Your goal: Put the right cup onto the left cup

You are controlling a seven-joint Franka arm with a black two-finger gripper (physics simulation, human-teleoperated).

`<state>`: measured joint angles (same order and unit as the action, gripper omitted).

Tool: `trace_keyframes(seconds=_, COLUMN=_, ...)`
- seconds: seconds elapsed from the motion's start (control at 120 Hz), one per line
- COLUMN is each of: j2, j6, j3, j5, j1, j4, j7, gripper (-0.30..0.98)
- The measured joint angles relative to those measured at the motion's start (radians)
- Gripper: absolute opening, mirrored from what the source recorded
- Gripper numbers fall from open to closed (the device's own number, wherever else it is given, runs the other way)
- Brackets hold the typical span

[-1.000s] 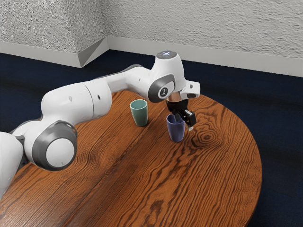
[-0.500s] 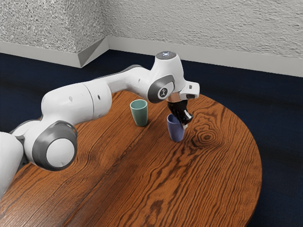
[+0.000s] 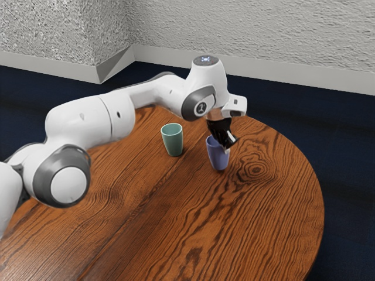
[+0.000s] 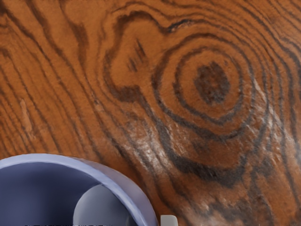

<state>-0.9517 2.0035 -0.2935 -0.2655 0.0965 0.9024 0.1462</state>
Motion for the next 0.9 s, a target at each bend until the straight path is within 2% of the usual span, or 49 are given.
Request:
trace_keyframes(seconds=0.258, j2=0.193, j6=-0.009, j3=0.033, j5=0.000, j1=-0.002, j4=0.155, j7=-0.004, gripper=-0.10)
trace_keyframes(seconds=0.375, j2=0.247, j6=-0.019, j3=0.060, j5=0.000, j1=-0.007, j4=0.177, j7=-0.006, gripper=-0.10)
trace_keyframes(seconds=0.525, j2=0.262, j6=-0.044, j3=0.110, j5=0.001, j1=-0.028, j4=0.168, j7=-0.005, gripper=-0.10)
trace_keyframes(seconds=0.9, j2=0.247, j6=-0.124, j3=0.115, j5=-0.001, j1=-0.099, j4=0.101, j7=0.023, gripper=-0.10)
